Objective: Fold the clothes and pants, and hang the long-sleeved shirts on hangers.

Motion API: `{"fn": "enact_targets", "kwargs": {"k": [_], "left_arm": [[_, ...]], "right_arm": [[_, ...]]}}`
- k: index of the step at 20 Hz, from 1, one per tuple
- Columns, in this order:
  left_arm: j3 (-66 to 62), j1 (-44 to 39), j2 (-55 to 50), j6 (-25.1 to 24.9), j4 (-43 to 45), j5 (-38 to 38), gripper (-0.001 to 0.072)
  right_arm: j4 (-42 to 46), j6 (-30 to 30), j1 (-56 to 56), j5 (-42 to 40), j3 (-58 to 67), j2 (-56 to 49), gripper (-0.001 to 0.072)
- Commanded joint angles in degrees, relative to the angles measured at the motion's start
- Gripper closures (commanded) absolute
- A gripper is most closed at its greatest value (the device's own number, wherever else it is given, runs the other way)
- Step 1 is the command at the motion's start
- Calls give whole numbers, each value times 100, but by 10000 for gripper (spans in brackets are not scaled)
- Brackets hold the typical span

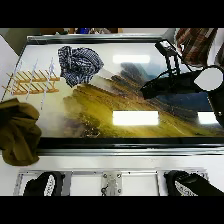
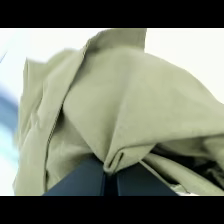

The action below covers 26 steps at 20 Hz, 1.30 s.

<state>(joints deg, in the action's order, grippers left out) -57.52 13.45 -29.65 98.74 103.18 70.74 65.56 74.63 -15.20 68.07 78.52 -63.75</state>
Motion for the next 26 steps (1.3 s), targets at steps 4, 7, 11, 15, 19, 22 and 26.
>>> {"fn": "enact_targets", "kwargs": {"k": [4,7,11,15,19,22,26], "left_arm": [[-1550,-3141,848,1405,-278,470,692],[-1915,-4426,120,1534,-236,485,692],[-2218,-5711,-1475,1526,85,-146,691],[-2830,-6061,-3595,1434,22,-1167,690],[-4105,-5904,-5394,1377,-595,-662,-13],[-4374,-5523,-5661,1366,-568,-278,-13],[-3554,-4728,-5587,1333,-892,-588,-13]], "right_arm": [[-122,-168,133,-529,15,444,689],[-57,317,533,-1390,15,929,690],[131,643,1305,-1635,13,1419,690],[131,643,1853,-1613,13,1539,690],[153,640,2017,-1399,11,1526,690],[264,640,2011,-1314,11,1528,690],[262,640,2009,-1051,-4,1508,690]]}}
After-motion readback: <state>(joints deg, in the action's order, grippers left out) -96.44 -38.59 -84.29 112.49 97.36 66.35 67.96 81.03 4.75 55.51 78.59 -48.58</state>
